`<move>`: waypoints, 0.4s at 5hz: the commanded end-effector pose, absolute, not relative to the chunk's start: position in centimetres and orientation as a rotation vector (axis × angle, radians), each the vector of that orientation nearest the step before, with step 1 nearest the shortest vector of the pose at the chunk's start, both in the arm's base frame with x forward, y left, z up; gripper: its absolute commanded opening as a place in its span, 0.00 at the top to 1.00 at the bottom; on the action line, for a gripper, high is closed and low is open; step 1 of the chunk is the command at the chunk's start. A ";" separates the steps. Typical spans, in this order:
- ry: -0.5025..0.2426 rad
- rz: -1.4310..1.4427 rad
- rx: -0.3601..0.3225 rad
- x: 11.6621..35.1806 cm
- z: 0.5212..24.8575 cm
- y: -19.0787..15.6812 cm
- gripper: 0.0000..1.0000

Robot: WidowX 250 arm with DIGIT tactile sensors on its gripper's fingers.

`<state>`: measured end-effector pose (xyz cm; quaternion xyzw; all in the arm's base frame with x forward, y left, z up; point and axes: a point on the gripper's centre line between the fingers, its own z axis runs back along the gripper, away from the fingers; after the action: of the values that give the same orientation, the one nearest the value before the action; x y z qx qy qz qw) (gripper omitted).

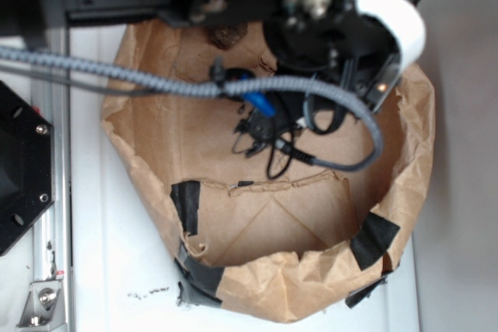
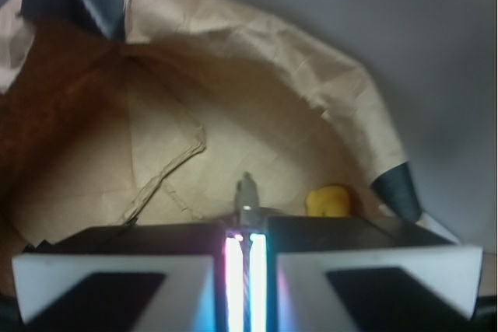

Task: Grab the silver keys.

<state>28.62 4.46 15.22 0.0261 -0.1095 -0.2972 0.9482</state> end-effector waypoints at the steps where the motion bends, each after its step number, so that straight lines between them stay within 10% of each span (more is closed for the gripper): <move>1: -0.303 -0.673 0.111 27.0 17.2 4.2 1.00; 2: -0.279 -0.670 0.135 27.0 16.8 4.1 1.00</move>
<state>26.53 4.68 15.26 0.0529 -0.1107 -0.3205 0.9393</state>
